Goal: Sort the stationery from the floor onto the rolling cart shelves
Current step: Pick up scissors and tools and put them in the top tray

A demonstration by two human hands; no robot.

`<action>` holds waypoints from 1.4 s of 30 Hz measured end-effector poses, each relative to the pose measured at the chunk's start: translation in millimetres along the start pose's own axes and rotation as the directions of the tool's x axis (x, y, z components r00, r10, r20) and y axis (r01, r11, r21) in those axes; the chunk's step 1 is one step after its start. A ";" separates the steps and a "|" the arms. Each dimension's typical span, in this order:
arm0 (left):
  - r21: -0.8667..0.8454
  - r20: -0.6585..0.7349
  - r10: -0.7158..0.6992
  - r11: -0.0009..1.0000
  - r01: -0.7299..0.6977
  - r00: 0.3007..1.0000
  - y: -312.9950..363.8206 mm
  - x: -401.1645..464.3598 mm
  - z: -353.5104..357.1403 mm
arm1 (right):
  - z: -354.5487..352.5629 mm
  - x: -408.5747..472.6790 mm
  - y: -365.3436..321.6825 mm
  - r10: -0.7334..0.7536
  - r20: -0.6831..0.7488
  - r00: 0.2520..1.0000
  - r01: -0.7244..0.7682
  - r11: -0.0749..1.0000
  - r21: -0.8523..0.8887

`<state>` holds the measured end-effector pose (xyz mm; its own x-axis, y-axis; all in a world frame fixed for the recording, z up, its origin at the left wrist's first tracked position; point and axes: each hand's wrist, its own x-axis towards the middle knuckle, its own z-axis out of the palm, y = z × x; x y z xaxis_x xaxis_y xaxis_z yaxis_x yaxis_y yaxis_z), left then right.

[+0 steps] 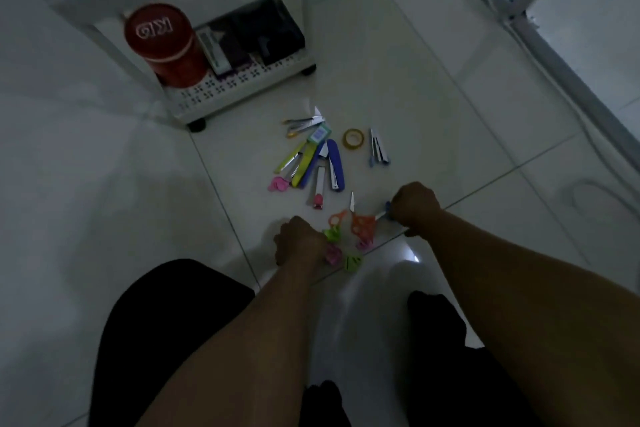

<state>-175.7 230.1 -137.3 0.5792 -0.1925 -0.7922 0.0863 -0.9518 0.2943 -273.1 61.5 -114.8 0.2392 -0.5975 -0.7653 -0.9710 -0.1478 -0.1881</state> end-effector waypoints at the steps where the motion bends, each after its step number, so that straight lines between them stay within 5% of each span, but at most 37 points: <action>1: 0.051 -0.045 0.043 0.998 -0.041 0.998 -4.2 0.0 8.3 | 9.0 1.5 1.5 0.008 0.015 1.000 -0.008 1.000 0.026; 6: 0.200 -0.246 0.254 0.958 -0.207 0.936 4.1 13.2 40.4 | 55.6 7.9 -3.6 0.082 -0.130 0.988 -0.042 0.957 0.286; 11: 0.251 -0.252 0.326 0.931 -0.264 0.911 16.8 25.8 58.6 | 84.6 16.6 -23.1 -0.062 -0.359 0.931 0.140 0.971 0.194; 17: -0.163 -0.277 0.173 0.961 -0.224 0.945 25.5 26.8 51.7 | 81.3 28.0 -36.8 -0.053 -0.254 0.966 0.143 0.925 0.353; 21: -0.284 -0.226 0.202 0.922 -0.262 0.953 25.1 26.7 45.1 | 75.5 30.3 -40.7 -0.133 -0.114 0.985 0.158 0.954 0.254; 29: -0.571 -0.095 0.146 0.802 -0.174 0.985 21.0 25.8 43.9 | 89.5 25.9 -47.6 -0.118 -0.176 0.977 0.155 0.965 0.209; 36: -0.473 -0.107 0.178 0.856 -0.207 0.978 22.2 23.4 49.4 | 83.2 25.4 -45.3 -0.064 -0.111 0.992 0.084 0.980 0.181; 42: -0.426 -0.061 0.183 0.884 -0.192 0.981 23.3 21.0 38.1 | 76.4 22.0 -43.3 -0.138 -0.062 0.989 0.151 0.928 0.340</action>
<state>-192.3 194.8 -167.4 0.6337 -0.3488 -0.6905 0.3106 -0.7027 0.6401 -225.9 115.0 -170.5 0.3706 -0.6187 -0.6927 -0.8656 0.0403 -0.4991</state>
